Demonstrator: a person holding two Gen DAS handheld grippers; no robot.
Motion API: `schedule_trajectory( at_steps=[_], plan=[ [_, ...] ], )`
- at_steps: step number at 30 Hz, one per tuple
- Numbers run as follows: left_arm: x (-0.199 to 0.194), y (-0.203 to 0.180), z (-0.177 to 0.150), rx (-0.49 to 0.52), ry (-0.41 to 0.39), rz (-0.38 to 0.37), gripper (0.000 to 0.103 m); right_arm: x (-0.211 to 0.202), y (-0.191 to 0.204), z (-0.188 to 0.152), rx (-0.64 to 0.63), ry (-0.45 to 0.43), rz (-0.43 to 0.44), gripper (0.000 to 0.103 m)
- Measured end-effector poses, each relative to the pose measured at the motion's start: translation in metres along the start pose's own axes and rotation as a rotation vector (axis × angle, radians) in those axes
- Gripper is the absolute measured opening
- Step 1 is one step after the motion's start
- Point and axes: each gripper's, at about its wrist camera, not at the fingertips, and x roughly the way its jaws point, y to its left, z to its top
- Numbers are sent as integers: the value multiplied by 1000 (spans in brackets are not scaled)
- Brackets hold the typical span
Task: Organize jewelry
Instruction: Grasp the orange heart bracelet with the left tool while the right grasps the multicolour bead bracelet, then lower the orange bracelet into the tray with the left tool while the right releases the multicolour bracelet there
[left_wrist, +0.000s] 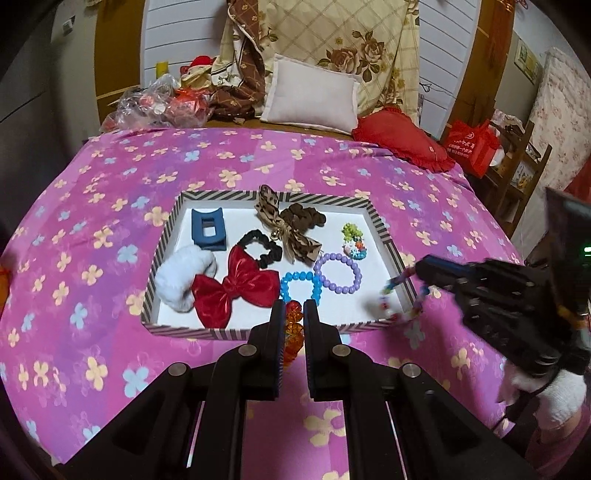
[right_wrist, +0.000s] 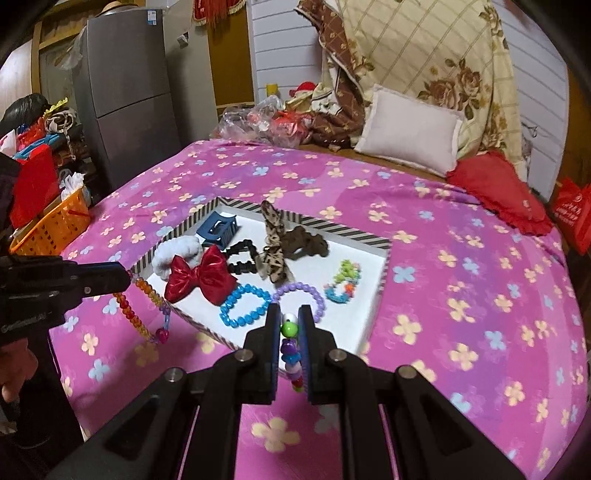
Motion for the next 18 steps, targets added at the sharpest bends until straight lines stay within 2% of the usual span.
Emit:
schedule_trajectory(
  at_steps=[8,14,18],
  plan=[
    [11,-1,14,8,5,5,7,57,-32,-11,77,113,-26,10],
    [27,-11,25,10,17,4,7,82,-49,-10,45,149,-119,10],
    [37,-21,33,18,26,-9,7,95,-50,-11,20,175,-123,10]
  ],
)
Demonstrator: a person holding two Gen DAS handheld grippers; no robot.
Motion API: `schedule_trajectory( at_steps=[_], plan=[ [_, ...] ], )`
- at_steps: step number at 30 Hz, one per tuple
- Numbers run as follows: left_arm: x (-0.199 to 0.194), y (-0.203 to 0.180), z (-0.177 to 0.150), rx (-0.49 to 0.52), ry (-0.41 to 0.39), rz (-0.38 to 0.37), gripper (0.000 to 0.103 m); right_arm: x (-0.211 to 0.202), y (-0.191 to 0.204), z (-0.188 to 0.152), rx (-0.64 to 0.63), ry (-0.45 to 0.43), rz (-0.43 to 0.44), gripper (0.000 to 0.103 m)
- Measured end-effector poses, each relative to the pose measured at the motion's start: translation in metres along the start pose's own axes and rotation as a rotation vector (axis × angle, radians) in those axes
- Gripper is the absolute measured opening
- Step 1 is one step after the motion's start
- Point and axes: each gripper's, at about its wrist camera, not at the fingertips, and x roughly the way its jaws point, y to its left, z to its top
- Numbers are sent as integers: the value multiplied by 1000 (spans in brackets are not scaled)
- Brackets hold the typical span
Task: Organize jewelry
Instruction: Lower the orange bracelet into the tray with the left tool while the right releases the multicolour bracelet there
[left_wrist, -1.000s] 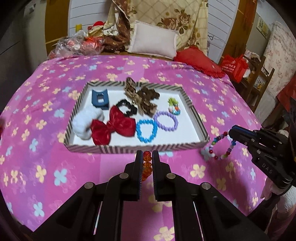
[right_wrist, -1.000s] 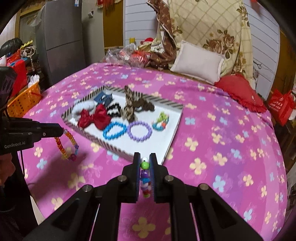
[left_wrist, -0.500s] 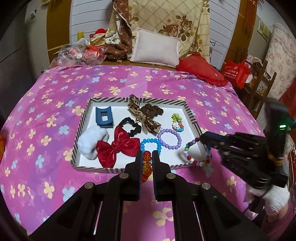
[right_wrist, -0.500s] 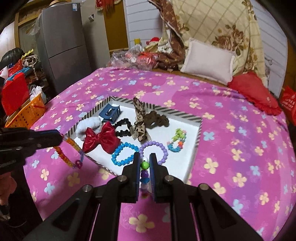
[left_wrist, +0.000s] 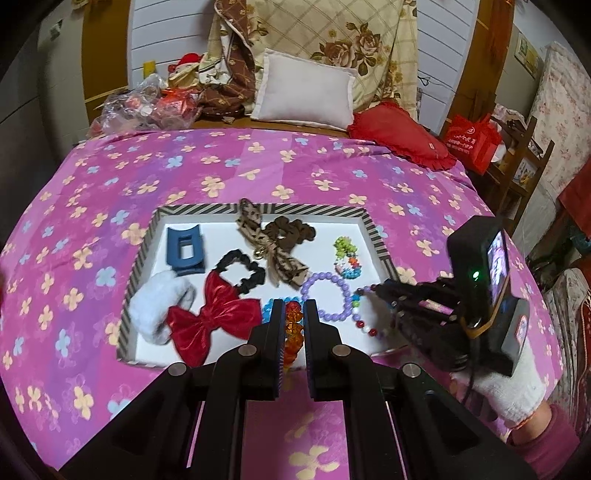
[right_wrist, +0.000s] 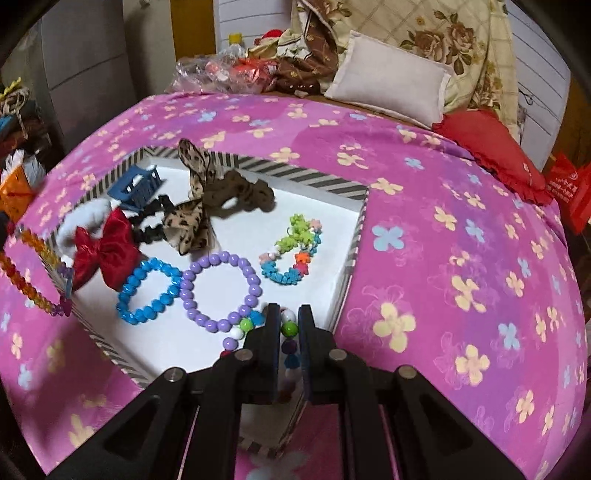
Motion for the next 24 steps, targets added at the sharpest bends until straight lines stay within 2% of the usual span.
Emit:
schedule_trajectory(
  at_steps=[3,5,8,12,16,24],
  plan=[
    [8,-10,7,16,10,-18,7,-5,-8,-3,51,-17,25,14],
    [13,-17,11,25,16,-27,7,-16,-16,-7,108,-51,64,29],
    [25,-27,18,34,29,-45,7,-33,-26,-14,158,-96,89,40],
    [48,-36,30,32,66,-103,7,-51,-35,-22,179,-128,99,45],
    [74,-46,39,51,95,-123,7,-58,-41,-29,185,-126,101,47],
    [134,-29,57,46,142,4,7,-63,-44,-36,204,-142,125,50]
  ],
)
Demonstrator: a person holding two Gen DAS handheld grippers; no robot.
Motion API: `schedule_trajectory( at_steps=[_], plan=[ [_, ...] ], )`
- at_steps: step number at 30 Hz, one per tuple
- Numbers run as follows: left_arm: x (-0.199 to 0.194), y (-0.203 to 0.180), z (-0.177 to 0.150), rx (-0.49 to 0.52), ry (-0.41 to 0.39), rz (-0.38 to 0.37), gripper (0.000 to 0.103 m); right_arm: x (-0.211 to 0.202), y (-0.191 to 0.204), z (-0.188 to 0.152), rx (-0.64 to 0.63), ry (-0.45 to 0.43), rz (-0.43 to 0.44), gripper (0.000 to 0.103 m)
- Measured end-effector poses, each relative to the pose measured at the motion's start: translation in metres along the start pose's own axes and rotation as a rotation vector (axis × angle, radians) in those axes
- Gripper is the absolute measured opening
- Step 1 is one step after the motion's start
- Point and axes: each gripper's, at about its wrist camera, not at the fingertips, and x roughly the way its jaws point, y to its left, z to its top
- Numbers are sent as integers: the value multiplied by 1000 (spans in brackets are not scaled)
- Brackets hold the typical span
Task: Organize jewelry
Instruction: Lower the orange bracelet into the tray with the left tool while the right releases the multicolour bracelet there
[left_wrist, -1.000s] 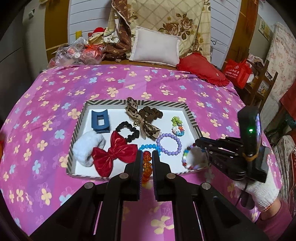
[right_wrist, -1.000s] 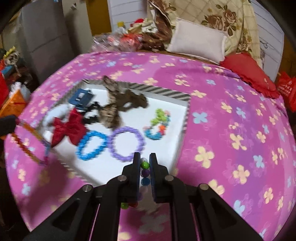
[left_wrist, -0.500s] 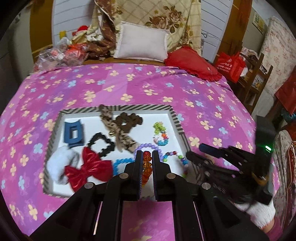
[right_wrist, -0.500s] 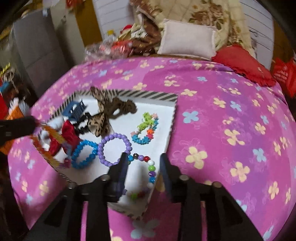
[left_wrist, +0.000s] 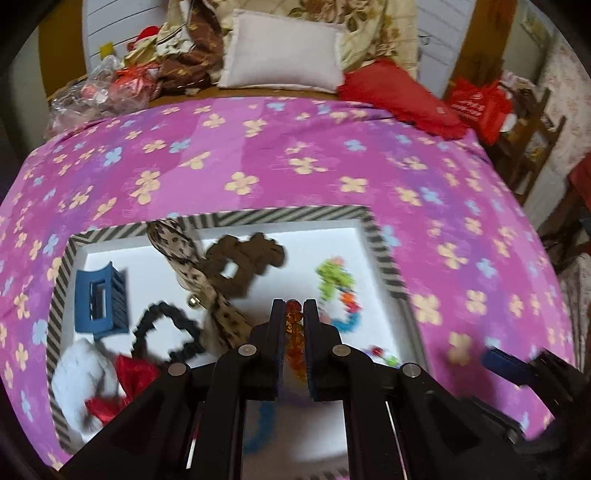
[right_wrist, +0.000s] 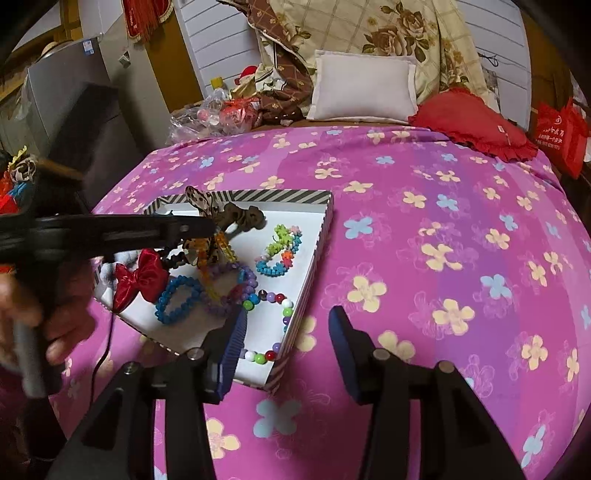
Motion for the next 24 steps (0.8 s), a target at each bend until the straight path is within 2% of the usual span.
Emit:
schedule_trajectory(
  at_steps=[5,9,12,13,14,16,21,24],
  plan=[
    [18,4,8,13,12,30,7,4,5,-1,-6,1,17,51],
    [29,8,8,4,24,56,7,8,12,-2,-12,9,27,59],
    [33,14,8,-22,20,42,7,12,15,-5,-19,21,29,59],
    [33,17,9,-38,26,27,12,13,16,-6,-21,25,29,60],
    [34,20,9,-58,34,8,22,15,17,-7,-21,28,29,60],
    [32,25,8,-82,35,-6,31,16,19,-8,-18,36,31,60],
    [16,32,-3,-81,28,-11,32,13,24,-12,-18,36,33,60],
    [-3,31,-17,-48,-10,21,33,11,31,-13,-22,34,30,60]
  ],
)
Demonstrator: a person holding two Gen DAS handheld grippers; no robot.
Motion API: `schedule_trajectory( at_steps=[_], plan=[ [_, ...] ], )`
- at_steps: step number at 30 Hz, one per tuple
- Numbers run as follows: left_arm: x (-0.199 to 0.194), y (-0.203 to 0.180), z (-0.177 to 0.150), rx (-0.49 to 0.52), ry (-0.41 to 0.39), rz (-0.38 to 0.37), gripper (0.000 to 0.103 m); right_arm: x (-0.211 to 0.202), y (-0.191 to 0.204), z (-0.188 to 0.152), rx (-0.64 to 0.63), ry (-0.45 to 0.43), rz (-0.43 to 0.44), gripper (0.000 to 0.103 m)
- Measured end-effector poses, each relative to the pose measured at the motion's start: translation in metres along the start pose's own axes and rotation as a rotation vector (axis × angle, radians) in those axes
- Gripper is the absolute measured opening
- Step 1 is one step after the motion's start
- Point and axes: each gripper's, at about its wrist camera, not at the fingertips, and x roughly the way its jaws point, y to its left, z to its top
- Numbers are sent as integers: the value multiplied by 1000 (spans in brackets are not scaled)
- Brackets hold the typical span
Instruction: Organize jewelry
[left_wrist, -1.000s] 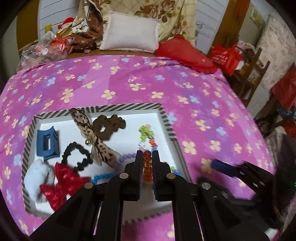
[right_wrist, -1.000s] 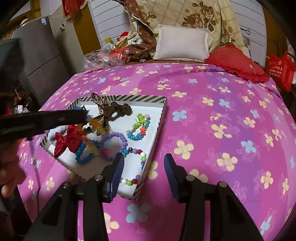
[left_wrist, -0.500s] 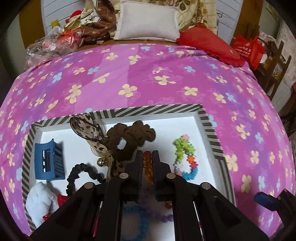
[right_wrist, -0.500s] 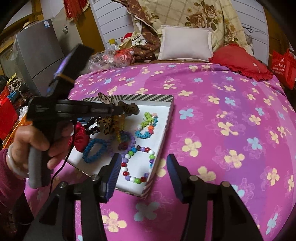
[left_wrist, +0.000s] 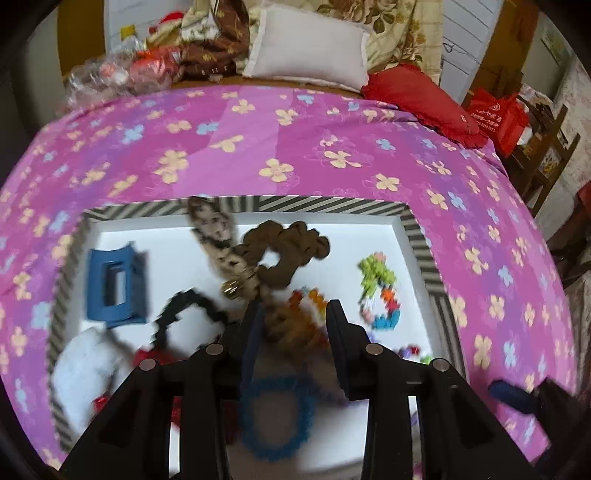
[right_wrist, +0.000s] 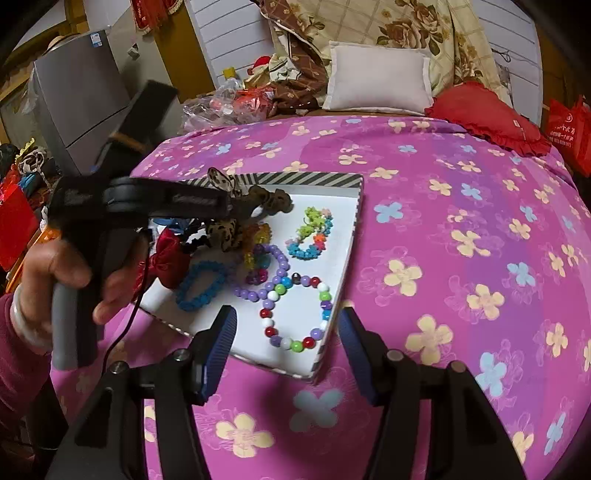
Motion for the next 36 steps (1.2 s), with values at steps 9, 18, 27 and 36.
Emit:
schedule_trajectory(
  at_steps=[9,18,27,36],
  plan=[
    [-56,13,-49,-1,-116,117,33,-8,23,-7,13,-21,-45,71],
    [-101,23,-94,-48,-172,163,33,-25,46,-17,48,-79,-92,78],
    [-132,28,-125,-81,-228,184,32,-44,78,-21,31,-125,-107,82],
    [-152,32,-142,-97,-254,192,32,-52,94,-25,30,-143,-120,85]
  ],
)
